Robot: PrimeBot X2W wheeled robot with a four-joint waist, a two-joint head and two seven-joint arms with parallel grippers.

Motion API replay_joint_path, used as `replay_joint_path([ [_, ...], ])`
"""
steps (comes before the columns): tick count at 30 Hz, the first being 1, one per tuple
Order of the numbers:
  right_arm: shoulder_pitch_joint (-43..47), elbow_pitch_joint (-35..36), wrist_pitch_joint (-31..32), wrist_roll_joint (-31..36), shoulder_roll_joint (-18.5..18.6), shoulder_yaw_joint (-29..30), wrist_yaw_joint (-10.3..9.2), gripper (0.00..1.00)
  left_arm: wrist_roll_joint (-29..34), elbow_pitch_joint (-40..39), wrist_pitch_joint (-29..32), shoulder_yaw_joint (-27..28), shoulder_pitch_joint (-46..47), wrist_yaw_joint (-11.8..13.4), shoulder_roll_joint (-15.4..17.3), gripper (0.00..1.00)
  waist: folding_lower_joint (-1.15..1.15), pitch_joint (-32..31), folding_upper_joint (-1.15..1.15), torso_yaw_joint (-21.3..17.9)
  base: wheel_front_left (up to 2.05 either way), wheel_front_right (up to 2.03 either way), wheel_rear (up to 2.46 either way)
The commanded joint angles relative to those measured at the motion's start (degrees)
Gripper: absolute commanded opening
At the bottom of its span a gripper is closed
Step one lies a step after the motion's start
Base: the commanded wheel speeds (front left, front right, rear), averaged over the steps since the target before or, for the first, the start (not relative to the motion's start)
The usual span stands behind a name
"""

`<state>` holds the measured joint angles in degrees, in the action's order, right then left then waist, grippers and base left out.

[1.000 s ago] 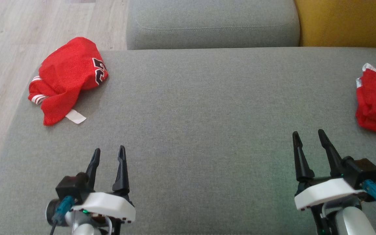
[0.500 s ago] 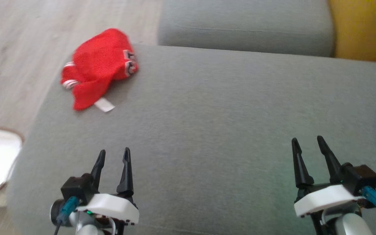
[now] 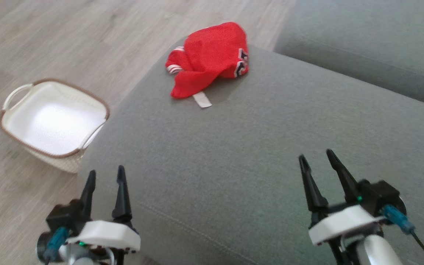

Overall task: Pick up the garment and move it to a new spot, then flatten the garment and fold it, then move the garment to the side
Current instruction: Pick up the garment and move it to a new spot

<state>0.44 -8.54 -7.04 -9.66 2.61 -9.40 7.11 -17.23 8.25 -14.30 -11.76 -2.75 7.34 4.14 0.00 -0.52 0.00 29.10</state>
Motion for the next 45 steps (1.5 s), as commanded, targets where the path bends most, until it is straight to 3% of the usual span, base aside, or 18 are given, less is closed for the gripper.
replay_joint_path([
  [1,-3.9,1.6,0.1,0.0,0.3,-1.9,0.37,1.0,0.1,-2.7,-0.7,2.4,1.2,0.4,0.3,1.0,0.0,1.2,0.0,1.5,0.0,0.0,0.0],
  [11,-6.3,-0.1,0.0,0.1,0.3,-4.3,0.37,1.0,0.3,-5.5,-0.7,4.0,-1.1,0.8,-0.3,1.0,0.0,2.0,0.0,1.9,0.0,0.0,0.0],
  [20,-4.7,1.6,-0.1,1.5,0.3,0.0,0.37,1.0,1.0,-2.7,-0.4,2.7,2.8,-1.3,1.0,1.0,0.0,4.1,0.0,1.5,0.0,0.0,0.0],
  [29,-6.3,8.4,3.8,6.5,0.3,3.5,0.37,1.0,3.8,0.4,3.5,2.3,22.9,-7.0,8.8,1.0,0.0,13.9,0.0,-5.2,0.0,0.0,0.0],
  [36,-7.9,14.6,7.2,10.3,0.3,4.1,0.37,1.0,2.9,12.9,11.4,1.3,42.4,-12.4,13.3,1.0,0.0,21.9,0.0,-10.4,0.0,0.0,0.0],
  [45,-9.2,22.5,11.3,14.2,0.3,4.0,0.37,1.0,-5.2,30.9,18.4,-2.6,58.8,-14.8,13.4,1.0,0.0,30.3,0.0,-14.1,0.0,0.0,0.0],
])
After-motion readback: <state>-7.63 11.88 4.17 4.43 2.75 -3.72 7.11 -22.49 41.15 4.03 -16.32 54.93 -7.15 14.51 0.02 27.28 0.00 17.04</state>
